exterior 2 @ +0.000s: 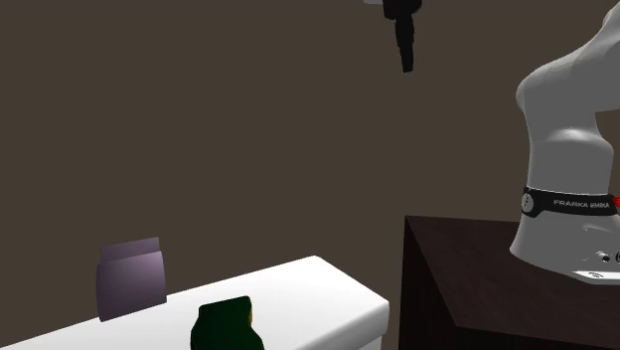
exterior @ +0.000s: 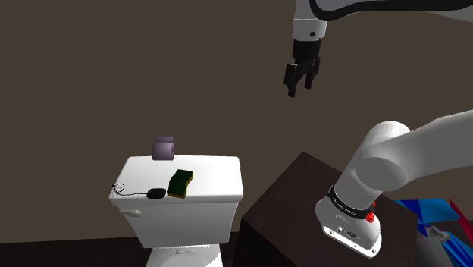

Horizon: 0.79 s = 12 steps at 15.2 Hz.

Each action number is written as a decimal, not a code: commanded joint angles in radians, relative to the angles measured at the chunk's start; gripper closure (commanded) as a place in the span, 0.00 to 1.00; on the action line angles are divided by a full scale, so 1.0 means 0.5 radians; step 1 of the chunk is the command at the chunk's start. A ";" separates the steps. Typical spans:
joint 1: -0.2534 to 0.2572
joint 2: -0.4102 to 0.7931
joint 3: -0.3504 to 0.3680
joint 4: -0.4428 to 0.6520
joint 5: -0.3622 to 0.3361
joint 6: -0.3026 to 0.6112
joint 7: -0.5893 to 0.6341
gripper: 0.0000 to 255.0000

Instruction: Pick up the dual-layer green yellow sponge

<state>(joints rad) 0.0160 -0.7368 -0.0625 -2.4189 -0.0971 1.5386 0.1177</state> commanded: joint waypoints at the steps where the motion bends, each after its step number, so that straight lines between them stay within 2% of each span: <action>1: 0.000 0.000 0.000 0.000 0.000 0.000 0.000 0.00; 7: 0.032 0.087 0.212 -0.218 0.184 0.345 0.418 0.00; 12: 0.061 0.277 0.394 -0.310 0.313 0.670 0.756 0.00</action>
<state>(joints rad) 0.0429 -0.6228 0.1136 -2.5699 0.0451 1.8389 0.4561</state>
